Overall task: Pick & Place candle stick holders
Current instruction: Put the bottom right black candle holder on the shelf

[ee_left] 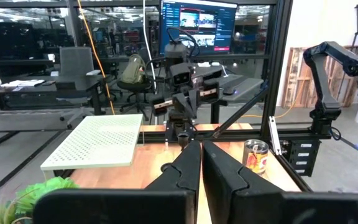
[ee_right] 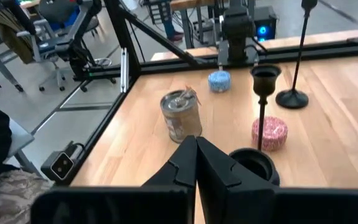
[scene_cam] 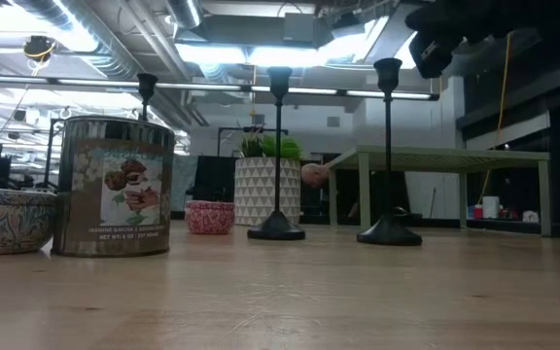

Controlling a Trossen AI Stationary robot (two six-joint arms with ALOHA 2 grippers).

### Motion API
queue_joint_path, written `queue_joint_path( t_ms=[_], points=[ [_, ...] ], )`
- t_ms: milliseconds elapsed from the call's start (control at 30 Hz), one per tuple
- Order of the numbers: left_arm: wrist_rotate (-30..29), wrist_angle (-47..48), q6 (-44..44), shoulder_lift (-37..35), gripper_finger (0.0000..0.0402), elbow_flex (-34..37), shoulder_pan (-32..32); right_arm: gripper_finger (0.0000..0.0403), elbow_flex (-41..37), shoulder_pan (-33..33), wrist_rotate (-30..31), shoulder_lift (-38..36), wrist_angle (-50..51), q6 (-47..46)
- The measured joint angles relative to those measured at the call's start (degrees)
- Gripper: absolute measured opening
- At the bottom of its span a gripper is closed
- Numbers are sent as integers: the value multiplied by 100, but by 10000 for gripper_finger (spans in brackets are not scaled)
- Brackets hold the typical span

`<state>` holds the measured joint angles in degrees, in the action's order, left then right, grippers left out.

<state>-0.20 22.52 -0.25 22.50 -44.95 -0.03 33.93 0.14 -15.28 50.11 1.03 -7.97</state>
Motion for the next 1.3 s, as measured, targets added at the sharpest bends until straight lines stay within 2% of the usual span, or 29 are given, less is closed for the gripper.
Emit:
queue_joint_path(
  t_ms=[200,367,467,600,700,833,967,1133,1300],
  points=[
    [0,-2,0,-2,11,0,0,9,2,0,-23,158,47,22],
    [0,-1,0,0,8,0,0,9,2,190,-42,-90,1070,-300],
    [4,0,0,0,8,0,2,8,2,483,-37,-419,1564,-691],
    [4,0,0,0,8,0,0,7,2,1100,98,-884,1600,-1141],
    [4,-2,0,0,11,0,0,7,4,1768,799,-1229,1703,-1268],
    [4,-2,0,0,13,0,2,7,7,2682,2343,-1517,1762,-1264],
    [3,-1,0,0,10,0,2,7,4,3328,3744,-1490,1820,-1262],
    [2,0,0,0,8,0,0,7,5,3736,4638,-1120,1457,-1261],
    [2,0,0,-1,12,0,1,7,9,3871,5003,-577,988,-1128]
  ],
)
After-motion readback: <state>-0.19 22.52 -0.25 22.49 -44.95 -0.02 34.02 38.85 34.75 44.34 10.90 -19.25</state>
